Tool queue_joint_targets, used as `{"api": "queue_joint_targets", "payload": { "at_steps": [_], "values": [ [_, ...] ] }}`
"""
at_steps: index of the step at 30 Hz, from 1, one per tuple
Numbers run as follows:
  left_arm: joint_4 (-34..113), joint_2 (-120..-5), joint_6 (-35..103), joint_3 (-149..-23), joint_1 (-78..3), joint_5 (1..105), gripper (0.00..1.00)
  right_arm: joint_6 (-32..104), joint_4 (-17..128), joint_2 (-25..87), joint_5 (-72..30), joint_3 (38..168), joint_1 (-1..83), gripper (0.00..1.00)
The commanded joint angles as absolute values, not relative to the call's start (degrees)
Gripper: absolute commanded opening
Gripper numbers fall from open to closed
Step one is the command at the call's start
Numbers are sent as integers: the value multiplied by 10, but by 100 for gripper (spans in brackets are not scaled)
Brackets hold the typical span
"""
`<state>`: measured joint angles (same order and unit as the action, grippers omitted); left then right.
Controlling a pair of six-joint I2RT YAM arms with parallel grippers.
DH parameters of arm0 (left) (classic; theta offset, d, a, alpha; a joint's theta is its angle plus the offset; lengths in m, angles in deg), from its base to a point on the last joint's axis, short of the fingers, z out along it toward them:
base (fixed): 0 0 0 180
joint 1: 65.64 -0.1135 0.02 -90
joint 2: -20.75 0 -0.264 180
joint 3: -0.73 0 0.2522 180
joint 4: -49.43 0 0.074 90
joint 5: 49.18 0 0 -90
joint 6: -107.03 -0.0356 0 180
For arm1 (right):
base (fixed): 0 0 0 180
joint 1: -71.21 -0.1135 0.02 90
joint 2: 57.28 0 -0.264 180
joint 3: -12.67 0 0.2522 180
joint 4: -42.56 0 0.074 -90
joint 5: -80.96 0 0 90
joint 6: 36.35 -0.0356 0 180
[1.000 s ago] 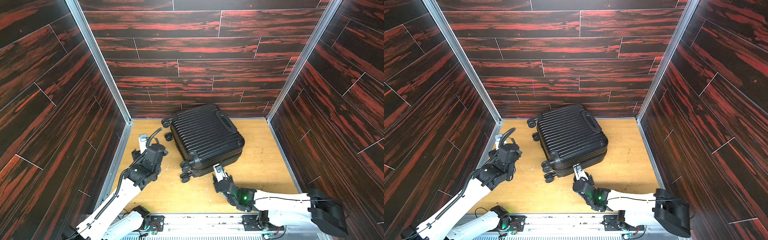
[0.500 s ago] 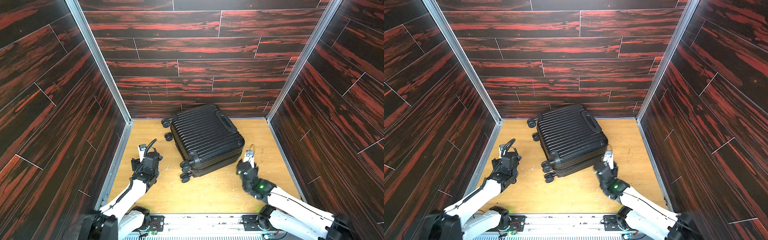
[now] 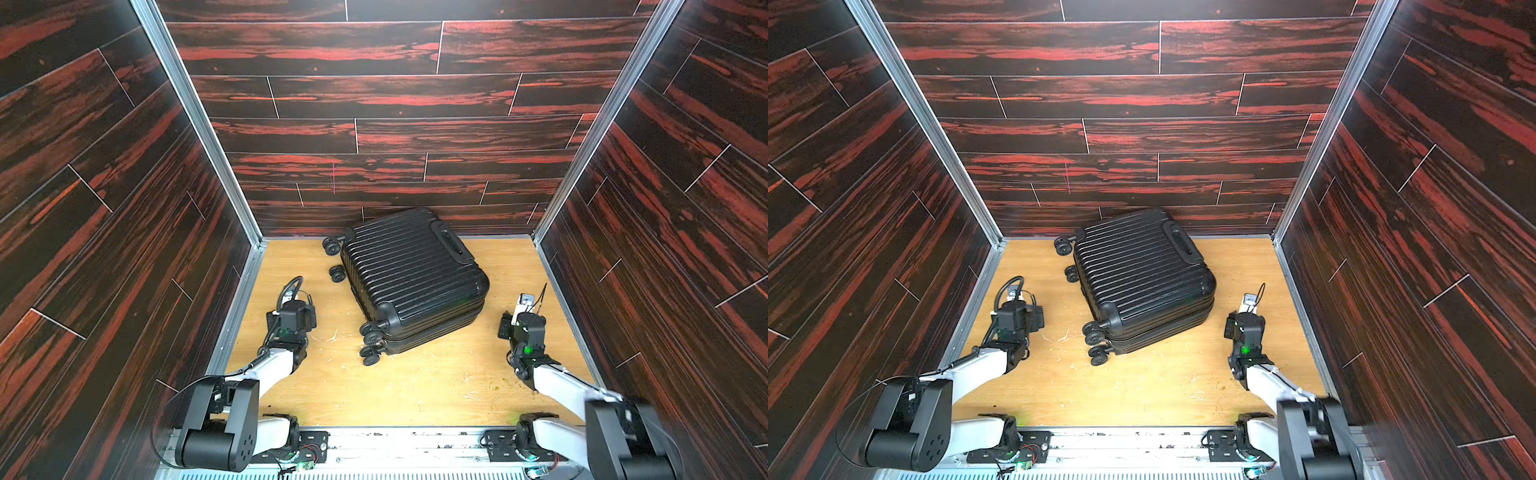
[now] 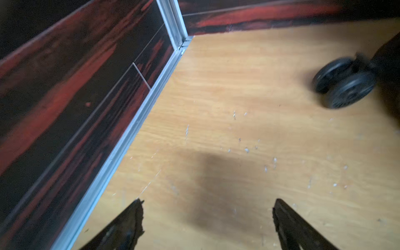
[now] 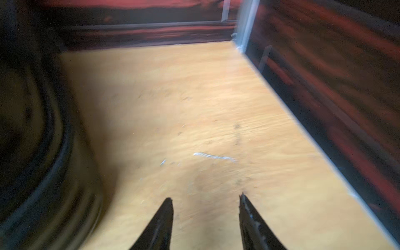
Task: Close the suitcase zippers
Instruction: Reset both arms
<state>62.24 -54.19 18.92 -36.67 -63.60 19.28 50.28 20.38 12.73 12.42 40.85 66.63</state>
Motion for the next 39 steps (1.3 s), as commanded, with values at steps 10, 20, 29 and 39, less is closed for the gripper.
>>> {"api": "queue_joint_targets", "payload": {
  "at_steps": [10, 20, 29, 39],
  "values": [
    [1028, -698, 226, -287, -670, 277, 96, 506, -162, 235, -71, 356, 758, 55],
    [857, -678, 247, -360, -668, 208, 100, 500, -92, 323, -60, 440, 761, 99],
    [832, -670, 250, -366, -668, 209, 100, 496, -95, 323, -44, 438, 761, 99],
    [841, -670, 252, -362, -668, 208, 100, 496, -95, 322, -44, 438, 761, 99]
  ]
}}
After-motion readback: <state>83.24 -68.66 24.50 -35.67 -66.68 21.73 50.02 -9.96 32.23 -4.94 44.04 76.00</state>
